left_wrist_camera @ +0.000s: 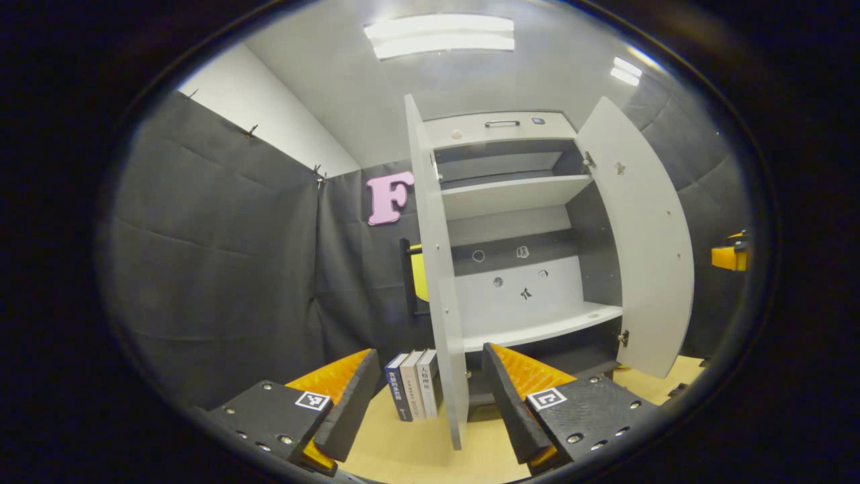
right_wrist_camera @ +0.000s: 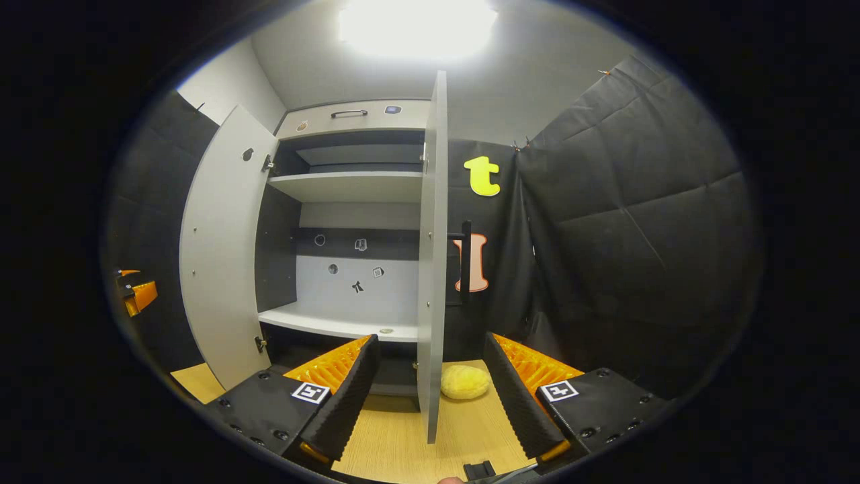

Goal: Open the right door of the double-door shoe cabinet with the right hand, and open the left door with the left hand.

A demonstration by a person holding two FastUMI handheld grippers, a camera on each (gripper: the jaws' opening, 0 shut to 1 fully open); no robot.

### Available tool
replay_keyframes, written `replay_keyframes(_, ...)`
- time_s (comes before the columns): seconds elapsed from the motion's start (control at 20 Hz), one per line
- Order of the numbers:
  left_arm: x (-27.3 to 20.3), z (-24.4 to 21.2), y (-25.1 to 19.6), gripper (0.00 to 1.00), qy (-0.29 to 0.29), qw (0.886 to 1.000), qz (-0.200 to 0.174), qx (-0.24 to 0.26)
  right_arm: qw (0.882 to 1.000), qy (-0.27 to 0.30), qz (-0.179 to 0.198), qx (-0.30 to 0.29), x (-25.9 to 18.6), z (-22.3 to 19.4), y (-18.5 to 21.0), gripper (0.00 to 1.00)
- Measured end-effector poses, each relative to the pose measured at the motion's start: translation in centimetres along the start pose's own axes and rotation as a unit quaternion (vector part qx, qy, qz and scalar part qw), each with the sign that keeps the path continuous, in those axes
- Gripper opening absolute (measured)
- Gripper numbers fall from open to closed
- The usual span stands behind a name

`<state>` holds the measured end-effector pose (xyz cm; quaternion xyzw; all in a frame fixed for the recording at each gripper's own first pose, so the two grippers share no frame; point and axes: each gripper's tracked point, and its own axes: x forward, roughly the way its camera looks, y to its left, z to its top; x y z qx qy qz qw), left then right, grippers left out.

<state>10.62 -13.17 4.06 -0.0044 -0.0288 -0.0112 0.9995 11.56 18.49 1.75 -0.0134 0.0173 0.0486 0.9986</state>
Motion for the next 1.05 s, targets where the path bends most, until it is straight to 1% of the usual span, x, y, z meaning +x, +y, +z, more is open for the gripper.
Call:
replay_keyframes(0.1, 0.1, 0.0, 0.5, 0.89, 0.0, 1.0, 0.01, 0.015, 1.0, 0.0, -0.005, 0.004, 0.2, -0.2, -0.3, 0.98)
replay_keyframes(0.25, 0.3, -0.4, 0.6, 0.89, 0.006, 1.0, 0.011, 0.009, 1.0, -0.006, -0.016, 0.009, 0.5, 0.1, -0.9, 0.98)
replay_keyframes(0.35, 0.5, -0.8, 0.7, 0.9, 0.012, 1.0, 0.012, 0.006, 1.0, -0.007, -0.017, 0.011, 0.7, 0.1, -0.9, 0.98)
replay_keyframes(0.55, 0.6, -0.8, 1.0, 0.89, 0.017, 1.0, 0.019, 0.013, 1.0, -0.008, -0.02, -0.006, 0.8, 0.2, -1.3, 0.98)
replay_keyframes(1.05, 0.8, -0.5, 0.9, 0.89, 0.018, 0.999, 0.019, 0.022, 1.0, -0.007, -0.015, -0.003, 1.1, 0.1, -0.9, 0.98)
